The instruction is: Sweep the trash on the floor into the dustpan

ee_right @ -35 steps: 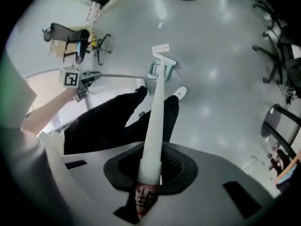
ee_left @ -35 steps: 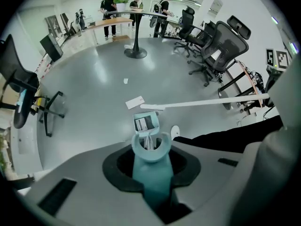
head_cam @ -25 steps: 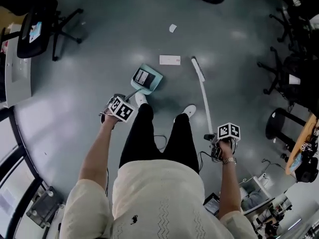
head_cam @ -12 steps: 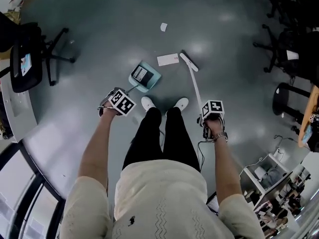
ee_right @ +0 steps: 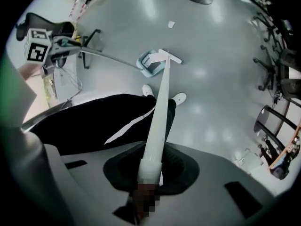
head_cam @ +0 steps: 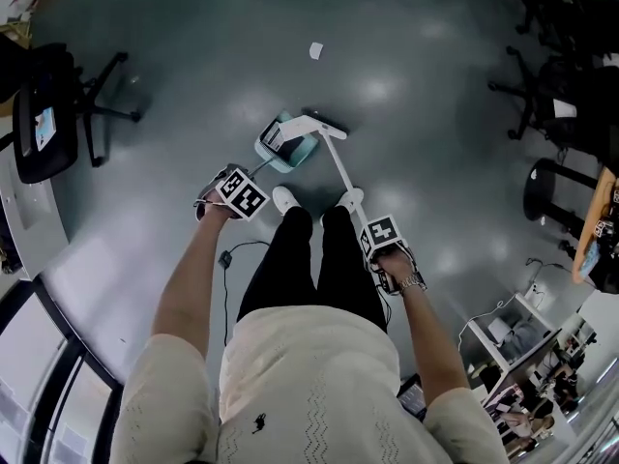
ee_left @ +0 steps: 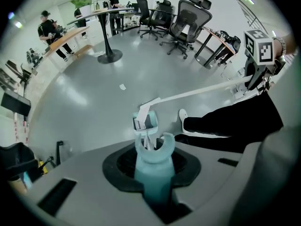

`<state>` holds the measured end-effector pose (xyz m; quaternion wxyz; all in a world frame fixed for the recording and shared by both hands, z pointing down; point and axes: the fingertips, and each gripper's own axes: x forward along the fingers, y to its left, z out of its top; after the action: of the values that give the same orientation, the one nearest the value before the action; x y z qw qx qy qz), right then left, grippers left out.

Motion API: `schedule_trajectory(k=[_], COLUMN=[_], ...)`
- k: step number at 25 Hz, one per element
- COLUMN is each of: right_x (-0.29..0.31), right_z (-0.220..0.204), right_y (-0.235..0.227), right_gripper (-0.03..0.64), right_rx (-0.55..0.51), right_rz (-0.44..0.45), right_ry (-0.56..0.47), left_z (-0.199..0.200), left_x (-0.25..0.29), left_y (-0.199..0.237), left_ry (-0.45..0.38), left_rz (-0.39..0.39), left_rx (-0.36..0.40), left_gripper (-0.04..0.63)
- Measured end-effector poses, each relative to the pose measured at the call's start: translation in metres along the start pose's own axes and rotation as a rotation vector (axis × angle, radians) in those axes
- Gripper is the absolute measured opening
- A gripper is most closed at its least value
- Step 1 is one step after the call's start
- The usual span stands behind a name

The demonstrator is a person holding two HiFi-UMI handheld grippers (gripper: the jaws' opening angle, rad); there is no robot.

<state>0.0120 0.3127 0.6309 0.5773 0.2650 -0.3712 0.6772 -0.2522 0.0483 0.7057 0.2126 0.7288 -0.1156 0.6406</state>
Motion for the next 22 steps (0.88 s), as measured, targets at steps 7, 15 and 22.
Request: schedule_trajectory(k=[7, 15, 22], right_x=[-0.008, -0.062, -0.124], right_z=[-0.007, -0.012, 0.052], right_y=[0.044, 0.029, -0.023], right_gripper=[0.067, 0.066, 0.066], right_rx=[-0.16, -0.12, 0.036], right_rz=[-0.021, 0.118, 0.257], right_ry=[0.047, 0.011, -0.17], left_z=[-0.005, -0.012, 0.002], left_x=[0.002, -0.006, -0.016], left_y=[0.005, 0.011, 0.046], left_ry=[-0.013, -0.054, -0.097], left_rz=[-0.003, 0.025, 0.053], left_rx=[0.005, -0.182, -0.418], left_gripper=[0.092, 0.092, 0.092])
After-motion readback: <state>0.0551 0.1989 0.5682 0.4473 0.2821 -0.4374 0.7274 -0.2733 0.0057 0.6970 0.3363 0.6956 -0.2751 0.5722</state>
